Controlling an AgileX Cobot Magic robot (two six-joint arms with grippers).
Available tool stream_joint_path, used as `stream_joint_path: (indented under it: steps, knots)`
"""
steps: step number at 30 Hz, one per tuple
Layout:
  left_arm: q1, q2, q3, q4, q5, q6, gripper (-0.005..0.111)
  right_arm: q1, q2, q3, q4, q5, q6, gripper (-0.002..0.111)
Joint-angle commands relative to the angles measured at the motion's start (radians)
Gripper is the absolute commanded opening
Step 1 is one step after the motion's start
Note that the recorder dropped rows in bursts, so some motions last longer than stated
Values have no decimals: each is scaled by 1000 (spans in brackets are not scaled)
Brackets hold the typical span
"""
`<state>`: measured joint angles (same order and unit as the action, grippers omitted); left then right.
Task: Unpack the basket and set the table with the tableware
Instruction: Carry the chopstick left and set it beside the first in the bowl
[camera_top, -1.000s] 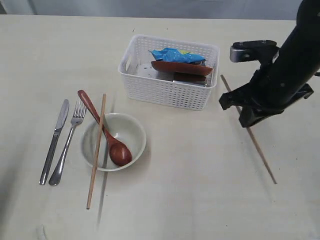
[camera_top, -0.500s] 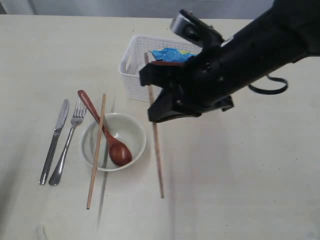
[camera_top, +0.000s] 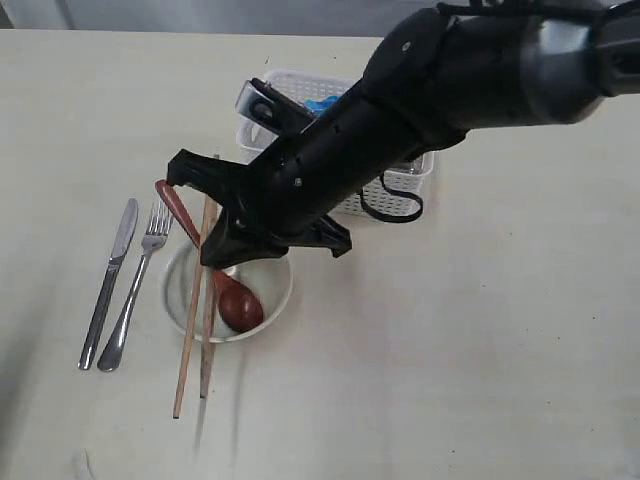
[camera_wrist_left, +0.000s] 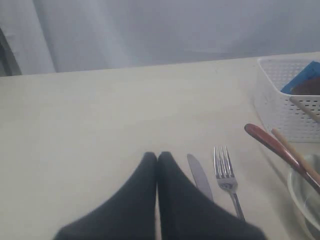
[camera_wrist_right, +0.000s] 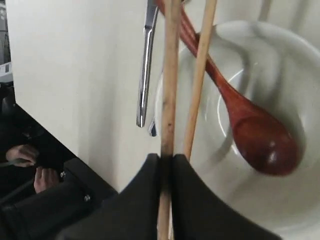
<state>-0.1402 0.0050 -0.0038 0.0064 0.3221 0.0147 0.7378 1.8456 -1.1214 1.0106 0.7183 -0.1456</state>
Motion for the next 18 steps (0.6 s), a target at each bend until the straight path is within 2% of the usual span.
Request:
stream_joint_path:
  steps: [1, 18]
  knots:
    - [3, -5, 4, -6, -1, -4, 0, -1, 55, -7, 39, -47, 3, 0]
    - [3, -5, 4, -6, -1, -4, 0, -1, 123, -7, 60, -55, -65, 0]
